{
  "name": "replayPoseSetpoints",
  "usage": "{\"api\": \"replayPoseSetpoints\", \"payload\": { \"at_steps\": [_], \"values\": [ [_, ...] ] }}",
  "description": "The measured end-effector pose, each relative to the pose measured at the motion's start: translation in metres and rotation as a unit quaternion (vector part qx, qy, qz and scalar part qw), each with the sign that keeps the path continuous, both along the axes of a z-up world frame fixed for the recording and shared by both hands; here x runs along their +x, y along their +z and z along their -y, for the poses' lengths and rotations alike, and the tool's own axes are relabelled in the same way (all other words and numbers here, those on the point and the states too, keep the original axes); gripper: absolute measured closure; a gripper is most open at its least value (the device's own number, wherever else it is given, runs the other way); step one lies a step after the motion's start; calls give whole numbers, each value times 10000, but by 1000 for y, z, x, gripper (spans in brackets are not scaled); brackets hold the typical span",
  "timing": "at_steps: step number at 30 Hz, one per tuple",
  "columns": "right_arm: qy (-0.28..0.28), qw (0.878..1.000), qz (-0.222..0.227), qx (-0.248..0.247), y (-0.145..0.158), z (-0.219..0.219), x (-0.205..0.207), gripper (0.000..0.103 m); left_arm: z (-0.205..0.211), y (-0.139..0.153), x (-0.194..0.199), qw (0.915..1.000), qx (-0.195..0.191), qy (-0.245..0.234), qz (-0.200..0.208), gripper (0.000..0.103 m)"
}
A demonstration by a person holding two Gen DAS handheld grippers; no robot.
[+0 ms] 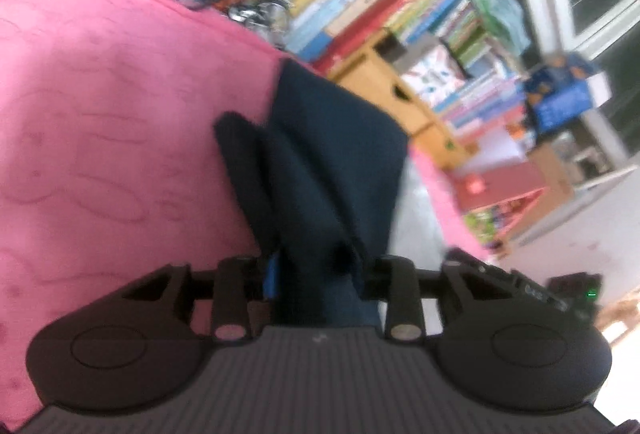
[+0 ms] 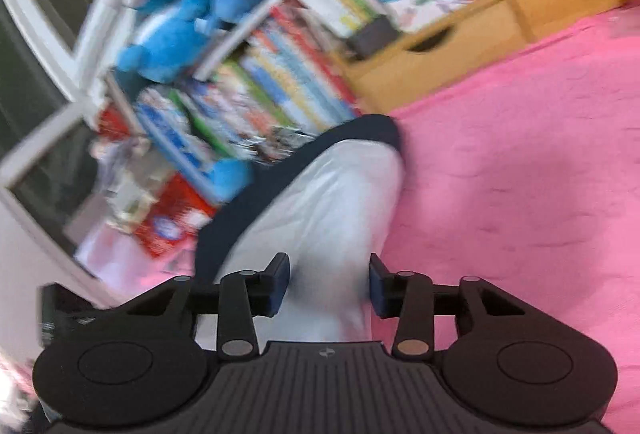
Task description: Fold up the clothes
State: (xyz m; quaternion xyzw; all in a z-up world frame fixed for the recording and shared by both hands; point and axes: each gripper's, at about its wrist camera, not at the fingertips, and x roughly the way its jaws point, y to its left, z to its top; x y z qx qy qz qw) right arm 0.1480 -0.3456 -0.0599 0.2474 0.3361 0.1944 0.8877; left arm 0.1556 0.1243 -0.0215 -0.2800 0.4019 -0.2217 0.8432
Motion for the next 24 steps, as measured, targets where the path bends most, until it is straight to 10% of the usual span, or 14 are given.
{"api": "replayPoseSetpoints", "payload": {
  "at_steps": [3,8,16,24],
  "values": [
    [-17,9987,-2,-511,-8,5,-15,51,0,15,-25,9918,1060,456,548,64],
    [7,9909,515,-1244,3,-3,-54,45,53,57,-73,9254,3155,919,1887,62],
    [810,9552,1246,-2561,13,-78,-117,23,97,42,-73,9406,3102,332,1338,61],
    [1367,9145,2081,-3190,22,-134,-161,24,101,32,-83,9423,3141,252,1134,57]
  ]
}}
